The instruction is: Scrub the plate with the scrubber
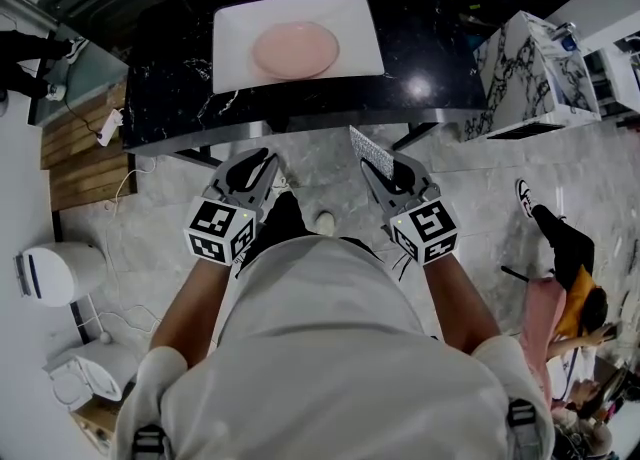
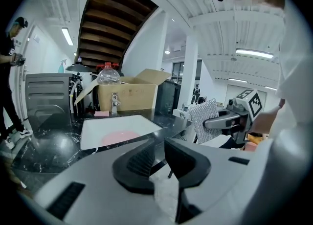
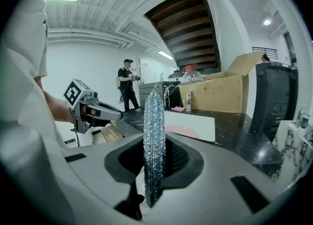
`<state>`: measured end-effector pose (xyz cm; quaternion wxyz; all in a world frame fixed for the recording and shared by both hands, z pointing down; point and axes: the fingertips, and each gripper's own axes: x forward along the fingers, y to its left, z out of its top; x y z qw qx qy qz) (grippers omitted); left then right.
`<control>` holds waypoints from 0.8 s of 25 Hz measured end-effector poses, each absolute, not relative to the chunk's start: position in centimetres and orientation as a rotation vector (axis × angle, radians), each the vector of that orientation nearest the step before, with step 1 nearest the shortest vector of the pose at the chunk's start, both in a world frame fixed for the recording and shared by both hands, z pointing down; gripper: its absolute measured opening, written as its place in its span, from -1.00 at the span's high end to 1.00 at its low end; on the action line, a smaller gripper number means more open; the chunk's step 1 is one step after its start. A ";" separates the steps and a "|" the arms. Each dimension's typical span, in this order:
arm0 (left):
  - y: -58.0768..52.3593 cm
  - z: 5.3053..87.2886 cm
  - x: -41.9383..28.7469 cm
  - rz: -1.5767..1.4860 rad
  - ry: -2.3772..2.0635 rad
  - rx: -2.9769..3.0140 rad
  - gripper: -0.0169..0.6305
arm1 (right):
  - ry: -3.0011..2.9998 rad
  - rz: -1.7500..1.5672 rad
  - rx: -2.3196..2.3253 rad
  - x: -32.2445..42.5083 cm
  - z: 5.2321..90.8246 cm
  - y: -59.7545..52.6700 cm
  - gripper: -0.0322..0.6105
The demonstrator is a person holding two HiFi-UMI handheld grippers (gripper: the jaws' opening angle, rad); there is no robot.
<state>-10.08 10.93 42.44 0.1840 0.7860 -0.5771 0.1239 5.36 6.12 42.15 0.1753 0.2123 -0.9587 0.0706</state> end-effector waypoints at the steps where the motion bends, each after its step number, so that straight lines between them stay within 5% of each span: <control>1: 11.0 42.4 -10.1 0.349 -1.629 2.216 0.75 | -2.718 0.197 0.597 5.2 42.1 6.2 0.66; 20: 11.7 42.2 -9.9 0.371 -1.633 2.204 0.76 | -2.729 0.209 0.574 5.1 42.4 7.3 0.67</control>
